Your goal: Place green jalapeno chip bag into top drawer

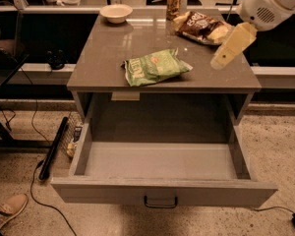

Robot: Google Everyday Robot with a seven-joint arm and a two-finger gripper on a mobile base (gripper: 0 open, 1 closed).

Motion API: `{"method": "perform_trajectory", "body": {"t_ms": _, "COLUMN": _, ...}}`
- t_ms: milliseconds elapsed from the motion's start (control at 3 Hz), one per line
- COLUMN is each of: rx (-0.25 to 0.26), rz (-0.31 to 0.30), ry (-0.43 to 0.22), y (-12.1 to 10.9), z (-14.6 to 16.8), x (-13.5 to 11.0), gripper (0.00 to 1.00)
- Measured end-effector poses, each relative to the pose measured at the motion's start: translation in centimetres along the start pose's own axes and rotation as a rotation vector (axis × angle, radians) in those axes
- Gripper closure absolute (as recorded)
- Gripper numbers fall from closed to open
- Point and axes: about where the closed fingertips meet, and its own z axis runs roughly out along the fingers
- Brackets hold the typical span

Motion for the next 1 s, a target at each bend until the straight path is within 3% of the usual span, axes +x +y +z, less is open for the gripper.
{"method": "perform_trajectory", "body": {"t_ms": 333, "rx": -0.093, "rz": 0.083, "ry": -0.031, "y": -1.7, "z": 6.5, "x": -2.0, "gripper": 0.00}}
{"method": "perform_trajectory", "body": {"t_ms": 667, "rx": -0.110, "rz": 0.082, "ry": -0.032, "y": -1.0, "z": 7.9, "x": -2.2, "gripper": 0.00}}
{"method": "perform_trajectory", "body": {"t_ms": 1000, "rx": -0.144, "rz": 0.085, "ry": -0.061, "y": -0.1, "z": 11.5, "x": -3.4, "gripper": 0.00}}
